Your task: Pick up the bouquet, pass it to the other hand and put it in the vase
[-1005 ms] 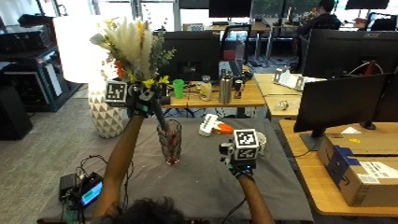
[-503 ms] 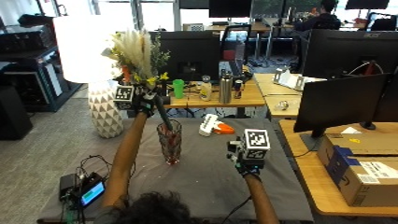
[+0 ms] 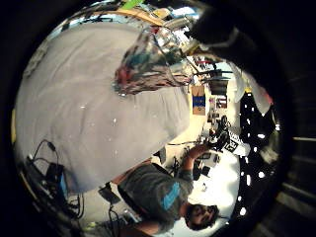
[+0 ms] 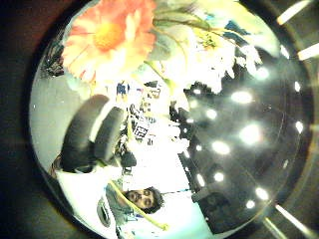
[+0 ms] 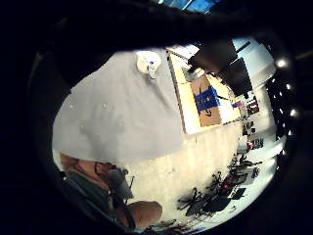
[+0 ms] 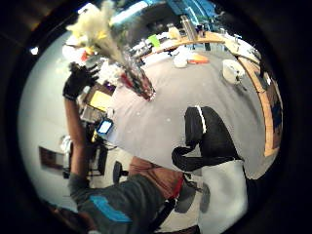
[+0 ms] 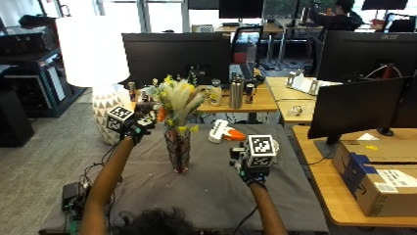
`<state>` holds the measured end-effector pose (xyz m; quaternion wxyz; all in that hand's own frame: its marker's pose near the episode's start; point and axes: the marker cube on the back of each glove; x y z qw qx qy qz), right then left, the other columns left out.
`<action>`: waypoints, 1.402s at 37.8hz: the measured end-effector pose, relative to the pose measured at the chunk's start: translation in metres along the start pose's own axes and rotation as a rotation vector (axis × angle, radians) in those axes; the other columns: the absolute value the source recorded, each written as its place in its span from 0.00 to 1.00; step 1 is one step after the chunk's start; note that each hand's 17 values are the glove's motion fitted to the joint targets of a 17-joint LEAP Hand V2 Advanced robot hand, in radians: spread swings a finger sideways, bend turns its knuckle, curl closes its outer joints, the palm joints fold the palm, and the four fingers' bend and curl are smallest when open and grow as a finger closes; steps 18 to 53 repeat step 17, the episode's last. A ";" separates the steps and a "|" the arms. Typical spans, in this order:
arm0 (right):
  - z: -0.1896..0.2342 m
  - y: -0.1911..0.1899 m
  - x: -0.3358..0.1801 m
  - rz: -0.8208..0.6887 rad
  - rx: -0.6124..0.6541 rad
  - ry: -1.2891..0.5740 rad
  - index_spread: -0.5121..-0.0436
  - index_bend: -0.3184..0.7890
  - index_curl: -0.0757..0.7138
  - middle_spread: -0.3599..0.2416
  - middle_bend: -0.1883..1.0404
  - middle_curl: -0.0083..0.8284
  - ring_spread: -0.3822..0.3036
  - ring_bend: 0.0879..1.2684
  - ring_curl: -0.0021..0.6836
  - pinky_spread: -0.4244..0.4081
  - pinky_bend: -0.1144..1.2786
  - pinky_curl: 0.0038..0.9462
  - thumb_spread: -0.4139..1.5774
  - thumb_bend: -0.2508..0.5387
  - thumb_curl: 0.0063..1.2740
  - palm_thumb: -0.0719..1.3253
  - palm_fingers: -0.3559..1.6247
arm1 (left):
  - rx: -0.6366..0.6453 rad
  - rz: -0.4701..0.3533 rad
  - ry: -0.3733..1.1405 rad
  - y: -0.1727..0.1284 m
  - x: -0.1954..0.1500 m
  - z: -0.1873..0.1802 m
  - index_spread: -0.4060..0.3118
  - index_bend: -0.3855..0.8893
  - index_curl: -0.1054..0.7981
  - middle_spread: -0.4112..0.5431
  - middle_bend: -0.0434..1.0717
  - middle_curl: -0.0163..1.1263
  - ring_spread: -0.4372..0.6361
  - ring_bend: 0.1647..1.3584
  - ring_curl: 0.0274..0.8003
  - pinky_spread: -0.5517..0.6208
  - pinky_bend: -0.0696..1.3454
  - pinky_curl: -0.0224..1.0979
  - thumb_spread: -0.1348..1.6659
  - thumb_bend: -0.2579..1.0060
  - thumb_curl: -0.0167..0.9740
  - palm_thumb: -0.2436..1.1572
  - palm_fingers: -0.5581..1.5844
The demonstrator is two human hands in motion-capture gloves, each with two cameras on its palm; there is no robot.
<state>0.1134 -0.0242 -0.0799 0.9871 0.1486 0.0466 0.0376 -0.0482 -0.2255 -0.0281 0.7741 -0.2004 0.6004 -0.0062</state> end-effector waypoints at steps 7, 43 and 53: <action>-0.004 -0.002 -0.015 -0.022 0.011 -0.011 0.39 0.45 0.58 0.73 0.29 0.38 0.88 0.09 0.44 0.94 0.42 0.37 0.80 0.30 0.36 0.60 0.35 | 0.223 -0.032 0.008 0.053 0.015 -0.020 0.66 0.45 0.39 0.63 0.29 0.34 0.61 0.51 0.39 0.76 0.48 0.35 0.79 0.29 0.33 0.53 0.37; -0.003 -0.014 -0.034 -0.058 0.053 -0.042 0.39 0.45 0.57 0.73 0.29 0.37 0.88 0.09 0.43 0.94 0.41 0.37 0.80 0.30 0.35 0.60 0.35 | 0.464 0.086 -0.002 0.099 0.022 -0.067 0.61 0.44 0.44 0.60 0.25 0.34 0.57 0.46 0.38 0.75 0.39 0.33 0.86 0.33 0.37 0.59 0.43; -0.003 -0.014 -0.034 -0.058 0.053 -0.042 0.39 0.45 0.57 0.73 0.29 0.37 0.88 0.09 0.43 0.94 0.41 0.37 0.80 0.30 0.35 0.60 0.35 | 0.464 0.086 -0.002 0.099 0.022 -0.067 0.61 0.44 0.44 0.60 0.25 0.34 0.57 0.46 0.38 0.75 0.39 0.33 0.86 0.33 0.37 0.59 0.43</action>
